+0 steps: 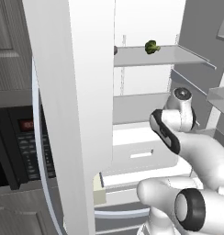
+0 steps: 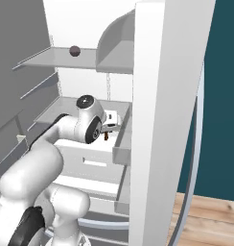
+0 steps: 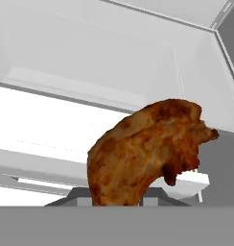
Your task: Gather the eggplant and broccoli from the fridge and place them on a tray on the dining counter. Then gather the chicken drumsticks from the fridge and place them on the other tray.
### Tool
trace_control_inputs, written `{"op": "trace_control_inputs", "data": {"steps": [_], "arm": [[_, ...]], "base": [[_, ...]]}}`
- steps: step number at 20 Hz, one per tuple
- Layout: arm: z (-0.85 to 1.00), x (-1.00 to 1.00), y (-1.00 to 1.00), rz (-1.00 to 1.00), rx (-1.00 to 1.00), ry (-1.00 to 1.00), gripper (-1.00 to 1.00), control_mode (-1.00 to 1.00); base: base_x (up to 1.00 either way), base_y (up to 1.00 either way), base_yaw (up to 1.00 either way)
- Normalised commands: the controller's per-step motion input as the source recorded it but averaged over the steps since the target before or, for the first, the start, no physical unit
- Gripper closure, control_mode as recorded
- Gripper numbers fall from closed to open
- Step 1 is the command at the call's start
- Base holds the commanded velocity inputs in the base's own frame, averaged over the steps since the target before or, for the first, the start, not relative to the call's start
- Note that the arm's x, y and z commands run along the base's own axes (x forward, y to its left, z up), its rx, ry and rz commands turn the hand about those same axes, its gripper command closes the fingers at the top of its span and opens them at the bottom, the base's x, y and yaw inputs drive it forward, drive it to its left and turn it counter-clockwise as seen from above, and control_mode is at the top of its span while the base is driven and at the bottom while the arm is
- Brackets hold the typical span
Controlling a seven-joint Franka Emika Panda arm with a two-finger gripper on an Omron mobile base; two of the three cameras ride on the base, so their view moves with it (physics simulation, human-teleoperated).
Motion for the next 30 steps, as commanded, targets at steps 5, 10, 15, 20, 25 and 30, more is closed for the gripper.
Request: {"op": "trace_control_inputs", "data": {"steps": [5, 10, 15, 20, 25, 30], "arm": [[0.8, -0.81, 0.1, 0.0, 0.08, 0.0, 1.0, -1.0], [0.78, -0.75, 0.17, 0.0, 0.11, 0.04, 1.0, -1.0], [0.69, -0.68, 0.21, 0.0, 0.1, 0.09, 1.0, -1.0], [0.56, -0.66, 0.17, 0.0, 0.07, 0.14, 1.0, -1.0], [0.51, -0.65, 0.13, 0.0, 0.03, 0.16, 1.0, -1.0], [0.36, -0.72, 0.11, 0.0, 0.0, 0.12, 1.0, -1.0]], "base": [[0.0, 0.0, 0.0], [0.0, 0.0, 0.0], [0.0, 0.0, 0.0], [0.0, 0.0, 0.0], [0.0, 0.0, 0.0], [0.0, 0.0, 0.0]]}}
